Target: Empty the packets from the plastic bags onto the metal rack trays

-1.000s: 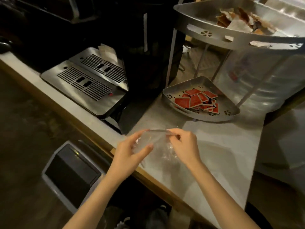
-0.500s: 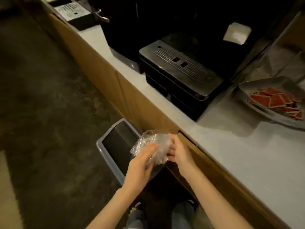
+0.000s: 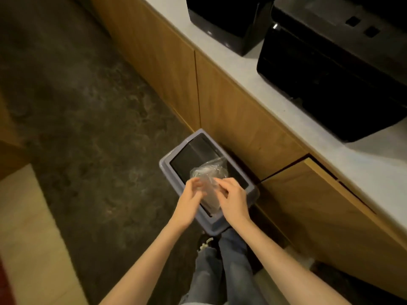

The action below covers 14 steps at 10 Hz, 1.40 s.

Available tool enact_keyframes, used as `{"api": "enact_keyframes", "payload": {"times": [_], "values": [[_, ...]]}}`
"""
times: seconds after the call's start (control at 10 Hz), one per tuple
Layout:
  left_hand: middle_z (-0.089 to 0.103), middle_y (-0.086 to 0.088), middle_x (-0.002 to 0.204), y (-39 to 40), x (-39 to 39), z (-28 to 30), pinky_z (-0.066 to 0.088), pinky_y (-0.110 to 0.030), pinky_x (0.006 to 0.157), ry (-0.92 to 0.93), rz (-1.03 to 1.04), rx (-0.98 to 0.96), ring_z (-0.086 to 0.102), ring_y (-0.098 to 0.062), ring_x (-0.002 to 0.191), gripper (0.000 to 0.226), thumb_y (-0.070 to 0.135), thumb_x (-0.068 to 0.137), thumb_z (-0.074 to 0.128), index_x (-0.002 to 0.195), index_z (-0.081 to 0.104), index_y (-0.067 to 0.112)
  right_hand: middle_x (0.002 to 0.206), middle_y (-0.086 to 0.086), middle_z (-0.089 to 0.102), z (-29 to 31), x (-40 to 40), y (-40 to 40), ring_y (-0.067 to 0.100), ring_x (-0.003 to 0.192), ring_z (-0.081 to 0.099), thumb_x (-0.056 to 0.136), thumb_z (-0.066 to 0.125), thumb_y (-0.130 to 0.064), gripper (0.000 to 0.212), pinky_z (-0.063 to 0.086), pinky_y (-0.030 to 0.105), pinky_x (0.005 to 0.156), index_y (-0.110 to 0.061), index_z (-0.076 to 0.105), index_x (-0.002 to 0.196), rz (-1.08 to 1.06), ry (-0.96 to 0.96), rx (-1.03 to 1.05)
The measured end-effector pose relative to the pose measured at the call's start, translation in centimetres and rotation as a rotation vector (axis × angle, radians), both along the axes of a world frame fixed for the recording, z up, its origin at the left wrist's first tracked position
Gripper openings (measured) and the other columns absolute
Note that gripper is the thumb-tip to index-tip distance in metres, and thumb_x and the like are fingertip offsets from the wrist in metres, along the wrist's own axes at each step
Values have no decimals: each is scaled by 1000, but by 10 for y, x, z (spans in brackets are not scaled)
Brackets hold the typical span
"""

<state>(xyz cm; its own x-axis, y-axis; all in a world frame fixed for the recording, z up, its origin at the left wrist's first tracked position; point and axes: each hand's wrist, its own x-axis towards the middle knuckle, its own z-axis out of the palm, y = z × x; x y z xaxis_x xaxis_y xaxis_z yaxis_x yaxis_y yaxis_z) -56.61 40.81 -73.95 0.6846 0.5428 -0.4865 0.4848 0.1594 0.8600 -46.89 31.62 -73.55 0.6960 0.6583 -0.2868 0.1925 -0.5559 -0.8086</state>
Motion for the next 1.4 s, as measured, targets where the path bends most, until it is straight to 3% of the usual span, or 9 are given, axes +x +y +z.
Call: {"api": "enact_keyframes", "payload": {"times": [0.2, 0.4, 0.6, 0.7, 0.9, 1.0, 1.2, 1.3, 1.4], "values": [[51, -4, 132, 24, 19, -64, 39, -28, 97, 148, 135, -145, 50, -16, 118, 60, 35, 92, 48, 141, 20, 17, 123, 2, 56, -66, -8, 30, 13, 112, 54, 92, 50, -8, 40, 43, 19, 89, -17, 50, 130, 145, 11, -70], [55, -11, 117, 40, 32, -122, 48, -34, 87, 300, 77, 14, 58, -22, 101, 47, 8, 91, 46, 135, 28, 10, 136, 3, 44, -132, -12, 37, 20, 121, 48, 92, 51, -19, 49, 43, 32, 98, -25, 37, 138, 294, -57, -288], [44, -16, 131, 38, 33, -167, 35, -37, 97, 613, -404, 770, 35, -33, 124, 26, 9, 88, 50, 112, 59, 4, 142, 8, 41, -180, -17, 43, 21, 130, 41, 91, 48, -10, 52, 37, 34, 105, -14, 29, 140, 416, 33, -449], [42, -7, 135, 39, 39, -170, 26, -40, 99, 727, -562, 937, 27, -30, 128, 29, 21, 90, 43, 109, 64, 13, 141, 11, 42, -188, -16, 43, 25, 129, 41, 93, 45, -9, 44, 37, 38, 106, -10, 35, 136, 516, 132, -473], [38, -4, 144, 45, 30, -159, 10, -47, 111, 791, -704, 831, 14, -26, 140, 38, 38, 90, 41, 116, 62, 19, 135, 12, 46, -170, -8, 44, 28, 124, 43, 93, 43, -10, 35, 41, 38, 102, -6, 46, 127, 536, 105, -526], [37, -8, 145, 48, 28, -134, 16, -46, 112, 776, -742, 772, 16, -26, 141, 45, 44, 85, 50, 116, 62, 14, 125, 13, 53, -145, -2, 42, 28, 112, 53, 94, 41, -12, 27, 47, 37, 90, -6, 54, 117, 480, 94, -529], [58, -8, 106, 47, 53, -56, 47, -39, 85, 632, -784, 657, 53, -25, 105, 31, 34, 83, 54, 100, 63, 11, 125, 10, 57, -70, 18, 33, 27, 113, 55, 93, 44, -14, 35, 48, 39, 92, -15, 45, 128, 257, 165, -372], [64, -8, 104, 45, 78, -12, 51, -34, 78, 492, -847, 490, 59, -19, 88, 31, 23, 84, 52, 113, 60, 15, 126, 10, 56, -32, 36, 24, 27, 114, 54, 95, 41, -14, 37, 47, 41, 93, -16, 41, 131, 183, 157, -292], [66, -7, 109, 34, 107, 33, 48, -34, 87, 404, -925, 469, 60, -21, 99, 32, 17, 84, 53, 115, 60, 14, 119, 10, 61, 1, 54, 3, 26, 107, 57, 94, 42, -14, 32, 47, 35, 86, -17, 48, 126, -5, 162, -172]]}}
